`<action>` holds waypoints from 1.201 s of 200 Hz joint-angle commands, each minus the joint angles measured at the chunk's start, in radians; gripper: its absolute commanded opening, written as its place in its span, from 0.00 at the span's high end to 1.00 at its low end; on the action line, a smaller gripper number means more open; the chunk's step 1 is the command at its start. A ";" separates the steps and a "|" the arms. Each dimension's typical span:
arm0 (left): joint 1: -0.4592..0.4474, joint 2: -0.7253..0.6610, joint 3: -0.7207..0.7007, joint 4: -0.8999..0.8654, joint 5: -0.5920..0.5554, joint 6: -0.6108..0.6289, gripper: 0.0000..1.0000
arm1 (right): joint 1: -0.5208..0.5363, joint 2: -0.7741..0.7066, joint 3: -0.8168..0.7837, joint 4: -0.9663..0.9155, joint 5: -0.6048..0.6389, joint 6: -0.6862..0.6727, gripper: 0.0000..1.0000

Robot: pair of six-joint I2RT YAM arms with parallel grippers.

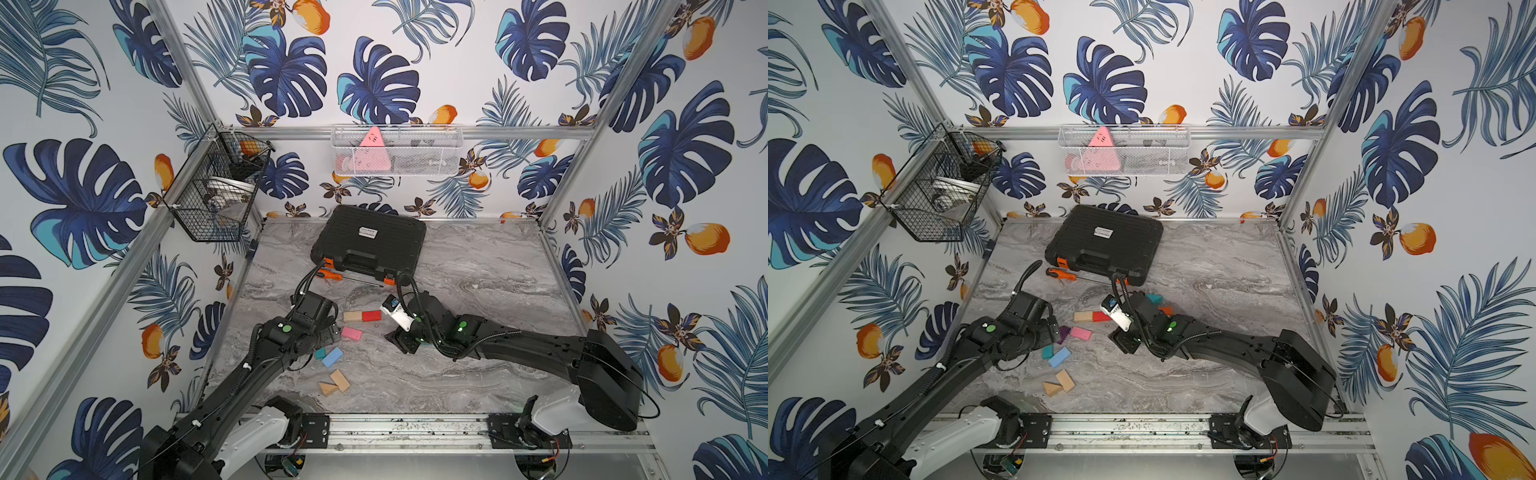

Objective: Assemble a piece of candy with building blocks
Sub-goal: Pick up the building block from the center of the board.

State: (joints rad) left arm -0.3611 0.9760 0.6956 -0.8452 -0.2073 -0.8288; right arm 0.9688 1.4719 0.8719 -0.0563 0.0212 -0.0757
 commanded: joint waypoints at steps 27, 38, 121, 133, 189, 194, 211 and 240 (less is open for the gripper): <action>-0.002 0.054 -0.119 0.152 0.083 -0.169 0.07 | -0.018 -0.037 -0.061 0.136 0.067 0.065 0.34; -0.004 0.079 -0.123 0.171 0.083 -0.175 0.07 | -0.018 -0.029 -0.058 0.137 0.064 0.064 0.34; -0.106 0.223 -0.086 0.181 0.019 -0.267 0.04 | -0.018 -0.003 -0.039 0.117 0.039 0.058 0.35; -0.113 0.249 -0.076 0.160 0.009 -0.266 0.03 | -0.018 -0.007 -0.040 0.117 0.034 0.056 0.34; -0.130 0.291 -0.100 0.162 -0.012 -0.315 0.06 | -0.018 -0.005 -0.049 0.136 0.001 0.052 0.34; -0.132 0.296 -0.102 0.167 -0.011 -0.318 0.06 | -0.018 -0.007 -0.051 0.140 -0.004 0.051 0.34; -0.143 0.327 -0.096 0.164 -0.011 -0.323 0.06 | -0.018 -0.006 -0.045 0.129 -0.007 0.053 0.34; -0.153 0.352 -0.109 0.180 -0.009 -0.323 0.06 | -0.018 -0.009 -0.048 0.130 -0.003 0.053 0.34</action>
State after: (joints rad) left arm -0.5098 1.3117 0.5991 -0.6651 -0.2050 -1.1286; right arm 0.9493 1.4696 0.8230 0.0505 0.0307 -0.0265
